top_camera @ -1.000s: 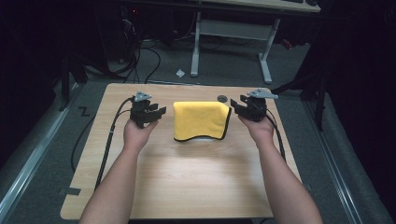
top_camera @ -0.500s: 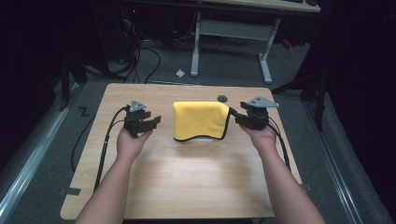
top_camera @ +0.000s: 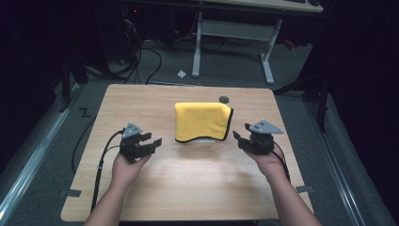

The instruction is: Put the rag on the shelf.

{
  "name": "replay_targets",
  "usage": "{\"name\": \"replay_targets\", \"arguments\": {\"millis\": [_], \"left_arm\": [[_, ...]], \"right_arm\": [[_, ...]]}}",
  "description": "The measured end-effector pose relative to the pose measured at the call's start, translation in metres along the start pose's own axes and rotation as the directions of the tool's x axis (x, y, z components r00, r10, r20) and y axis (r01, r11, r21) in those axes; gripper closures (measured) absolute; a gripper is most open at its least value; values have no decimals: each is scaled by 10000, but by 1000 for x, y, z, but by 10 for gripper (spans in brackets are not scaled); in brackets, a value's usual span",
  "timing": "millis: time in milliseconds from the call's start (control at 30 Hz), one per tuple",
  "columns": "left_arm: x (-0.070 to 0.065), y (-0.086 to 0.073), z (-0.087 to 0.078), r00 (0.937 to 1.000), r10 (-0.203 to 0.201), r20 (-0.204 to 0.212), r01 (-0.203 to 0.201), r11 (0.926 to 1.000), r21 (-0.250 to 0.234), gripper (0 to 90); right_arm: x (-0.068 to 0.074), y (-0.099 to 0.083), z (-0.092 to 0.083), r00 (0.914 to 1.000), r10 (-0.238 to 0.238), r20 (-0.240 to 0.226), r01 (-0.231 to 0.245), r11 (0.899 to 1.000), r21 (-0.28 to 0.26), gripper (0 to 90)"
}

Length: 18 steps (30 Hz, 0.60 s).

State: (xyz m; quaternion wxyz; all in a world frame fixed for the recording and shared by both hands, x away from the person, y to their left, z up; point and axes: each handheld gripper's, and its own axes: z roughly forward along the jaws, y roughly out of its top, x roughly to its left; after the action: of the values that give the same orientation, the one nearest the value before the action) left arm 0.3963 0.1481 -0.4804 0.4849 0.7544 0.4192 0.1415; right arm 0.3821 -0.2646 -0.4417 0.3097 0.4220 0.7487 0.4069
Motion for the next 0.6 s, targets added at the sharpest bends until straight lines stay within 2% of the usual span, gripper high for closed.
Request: {"name": "replay_targets", "arguments": {"millis": [133,200,233,300,367,400,467,533,600], "left_arm": [[-18,-25,-14,9994,117,335,-125,9996,234,438],[-26,-38,-21,9983,79,584,-107,9988,480,434],[-30,-44,-25,9983,187,555,-219,9981,570,431],[-38,-57,-32,9979,481,424,-509,9964,674,418],[-42,-72,-43,9982,556,223,-566,9971,503,406],[-42,-80,-47,9989,341,307,-355,9983,465,414],[-41,-84,-44,9973,61,731,-137,9946,1027,408],[-41,-86,-41,9977,10,680,-90,9931,1166,403],[-39,-85,-37,9969,-232,749,140,9925,1215,407]], "right_arm": [[15,-23,-9,9980,169,-614,-146,9991,386,407],[25,-39,-13,9944,325,-1003,-267,9979,591,391],[28,-45,-14,9924,438,-1152,-359,9969,699,376],[36,-60,-18,9835,828,-1606,-683,9933,937,358],[44,-75,-22,9705,1236,-2068,-1029,9888,1081,309],[47,-82,-25,9672,1284,-2190,-1047,9876,1166,296],[52,-94,-30,9700,1291,-2062,-1063,9873,1181,302],[53,-98,-30,9666,1223,-2253,-893,9845,1510,283],[50,-100,-28,9677,1284,-2168,-923,9813,1688,282]]}}
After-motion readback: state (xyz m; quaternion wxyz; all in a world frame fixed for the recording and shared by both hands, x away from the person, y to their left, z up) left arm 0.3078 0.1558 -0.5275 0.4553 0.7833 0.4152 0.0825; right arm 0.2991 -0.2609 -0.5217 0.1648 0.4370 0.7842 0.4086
